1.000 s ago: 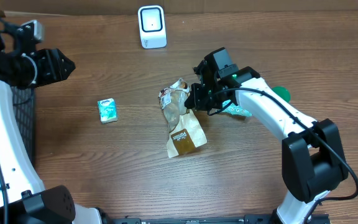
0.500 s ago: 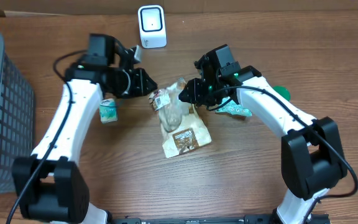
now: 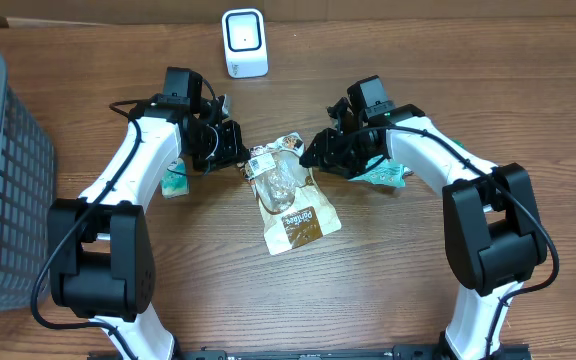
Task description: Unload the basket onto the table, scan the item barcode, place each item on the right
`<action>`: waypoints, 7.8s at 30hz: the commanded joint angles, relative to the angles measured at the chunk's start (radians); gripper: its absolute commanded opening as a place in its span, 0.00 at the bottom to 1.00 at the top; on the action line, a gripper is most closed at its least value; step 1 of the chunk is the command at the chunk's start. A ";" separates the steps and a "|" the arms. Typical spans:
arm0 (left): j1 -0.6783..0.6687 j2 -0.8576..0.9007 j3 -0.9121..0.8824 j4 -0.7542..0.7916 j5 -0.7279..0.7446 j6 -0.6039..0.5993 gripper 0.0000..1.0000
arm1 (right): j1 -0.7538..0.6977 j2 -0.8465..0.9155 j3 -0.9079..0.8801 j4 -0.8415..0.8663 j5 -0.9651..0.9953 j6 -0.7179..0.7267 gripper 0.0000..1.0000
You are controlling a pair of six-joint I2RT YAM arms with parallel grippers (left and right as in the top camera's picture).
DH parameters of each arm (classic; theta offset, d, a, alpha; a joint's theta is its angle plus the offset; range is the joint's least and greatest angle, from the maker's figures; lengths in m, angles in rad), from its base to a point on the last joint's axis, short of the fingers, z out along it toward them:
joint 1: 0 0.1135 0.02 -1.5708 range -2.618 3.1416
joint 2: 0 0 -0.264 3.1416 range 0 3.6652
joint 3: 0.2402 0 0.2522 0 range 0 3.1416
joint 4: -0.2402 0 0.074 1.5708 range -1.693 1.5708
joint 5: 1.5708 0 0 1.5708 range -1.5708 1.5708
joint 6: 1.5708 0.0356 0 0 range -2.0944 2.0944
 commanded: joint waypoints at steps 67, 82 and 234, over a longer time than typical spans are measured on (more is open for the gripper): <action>-0.087 0.240 -0.024 0.079 -0.032 -0.036 0.04 | 0.085 0.062 0.004 0.164 -0.117 0.198 0.29; 0.062 0.051 0.139 -0.191 -0.024 0.181 0.04 | 0.076 0.002 0.005 0.134 -0.132 0.040 0.04; 0.529 -0.280 0.328 -0.504 -0.234 0.365 1.00 | 0.146 -0.229 0.421 -0.532 0.245 -0.226 0.57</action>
